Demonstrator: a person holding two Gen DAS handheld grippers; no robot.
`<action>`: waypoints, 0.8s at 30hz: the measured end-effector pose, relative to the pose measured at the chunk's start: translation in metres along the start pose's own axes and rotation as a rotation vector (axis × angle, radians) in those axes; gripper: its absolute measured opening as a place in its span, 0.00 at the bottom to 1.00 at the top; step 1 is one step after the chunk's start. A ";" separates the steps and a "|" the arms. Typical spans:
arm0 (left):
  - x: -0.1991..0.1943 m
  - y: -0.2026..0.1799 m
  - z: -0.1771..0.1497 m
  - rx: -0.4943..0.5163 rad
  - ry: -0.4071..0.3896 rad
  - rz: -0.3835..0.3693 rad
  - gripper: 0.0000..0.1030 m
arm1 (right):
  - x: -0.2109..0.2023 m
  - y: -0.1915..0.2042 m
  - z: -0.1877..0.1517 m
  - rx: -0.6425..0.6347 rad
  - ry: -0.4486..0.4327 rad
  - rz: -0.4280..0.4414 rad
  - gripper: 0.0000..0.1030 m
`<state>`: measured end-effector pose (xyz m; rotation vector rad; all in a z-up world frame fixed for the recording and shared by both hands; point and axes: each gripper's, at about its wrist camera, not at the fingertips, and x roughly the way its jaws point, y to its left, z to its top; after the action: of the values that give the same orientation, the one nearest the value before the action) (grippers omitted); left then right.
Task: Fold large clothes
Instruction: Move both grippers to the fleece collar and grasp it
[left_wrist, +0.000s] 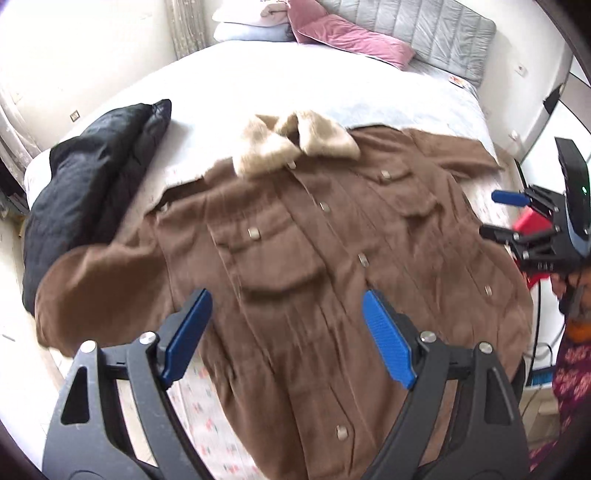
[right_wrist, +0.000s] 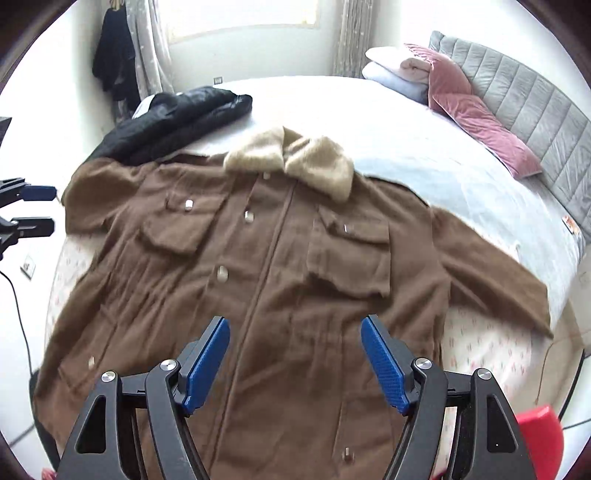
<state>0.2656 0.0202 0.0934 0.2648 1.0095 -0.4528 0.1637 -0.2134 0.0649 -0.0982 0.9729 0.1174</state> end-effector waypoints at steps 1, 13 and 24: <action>0.009 0.002 0.015 -0.001 -0.004 0.011 0.82 | 0.008 -0.002 0.015 0.010 -0.008 0.012 0.73; 0.150 0.023 0.151 0.036 -0.082 0.088 0.82 | 0.136 -0.061 0.143 0.154 -0.060 0.096 0.73; 0.301 0.051 0.227 -0.024 -0.015 0.072 0.56 | 0.285 -0.061 0.220 0.035 -0.126 0.072 0.66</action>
<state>0.5966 -0.1021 -0.0483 0.2746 0.9869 -0.3765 0.5109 -0.2277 -0.0469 -0.0232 0.8522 0.1705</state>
